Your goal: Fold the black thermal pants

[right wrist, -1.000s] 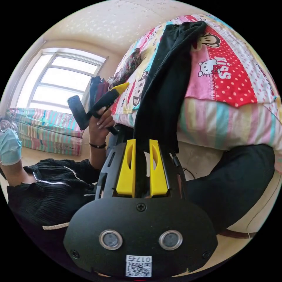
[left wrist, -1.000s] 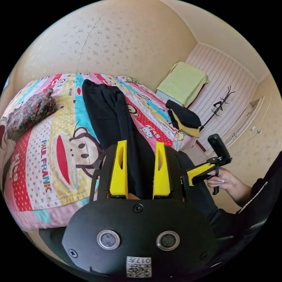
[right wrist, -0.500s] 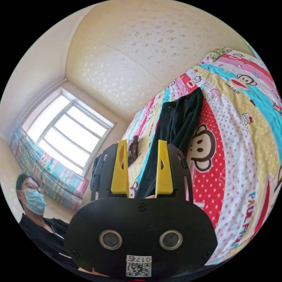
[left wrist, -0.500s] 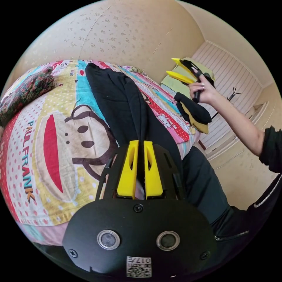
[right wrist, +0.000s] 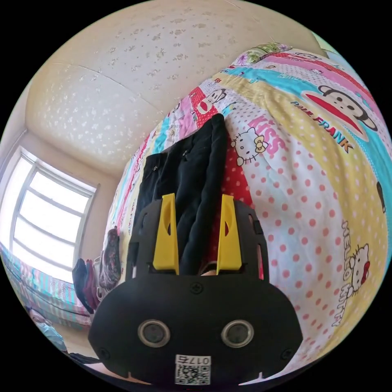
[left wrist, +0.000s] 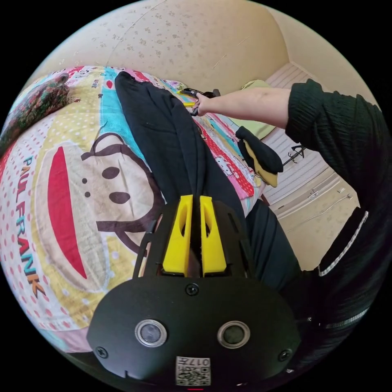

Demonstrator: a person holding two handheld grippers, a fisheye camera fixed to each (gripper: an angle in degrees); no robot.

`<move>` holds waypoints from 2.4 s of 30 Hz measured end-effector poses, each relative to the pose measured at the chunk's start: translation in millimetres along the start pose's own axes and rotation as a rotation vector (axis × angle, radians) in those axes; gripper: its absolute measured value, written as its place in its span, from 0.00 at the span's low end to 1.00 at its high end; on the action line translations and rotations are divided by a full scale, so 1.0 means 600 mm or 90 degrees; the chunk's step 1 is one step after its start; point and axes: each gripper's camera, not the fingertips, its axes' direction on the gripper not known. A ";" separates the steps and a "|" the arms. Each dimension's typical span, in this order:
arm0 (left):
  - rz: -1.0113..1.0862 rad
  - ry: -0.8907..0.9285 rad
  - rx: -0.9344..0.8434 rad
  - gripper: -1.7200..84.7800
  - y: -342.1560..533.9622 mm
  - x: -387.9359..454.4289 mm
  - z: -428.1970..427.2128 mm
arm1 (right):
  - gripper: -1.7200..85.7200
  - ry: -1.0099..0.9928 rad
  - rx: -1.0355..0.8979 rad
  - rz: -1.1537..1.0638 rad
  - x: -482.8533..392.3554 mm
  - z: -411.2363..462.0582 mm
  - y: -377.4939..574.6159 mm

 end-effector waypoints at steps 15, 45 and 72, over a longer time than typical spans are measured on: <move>-0.060 0.040 0.000 0.07 -0.028 -0.054 -0.062 | 0.07 0.166 0.022 -0.310 -0.327 0.079 -0.028; -0.079 -0.005 0.022 0.03 -0.043 -0.057 -0.149 | 0.14 0.045 -0.131 -0.344 -0.173 -0.290 0.687; -0.154 -0.040 0.038 0.11 0.140 0.001 -0.112 | 0.15 -0.179 -0.075 -0.291 -0.058 -0.356 1.029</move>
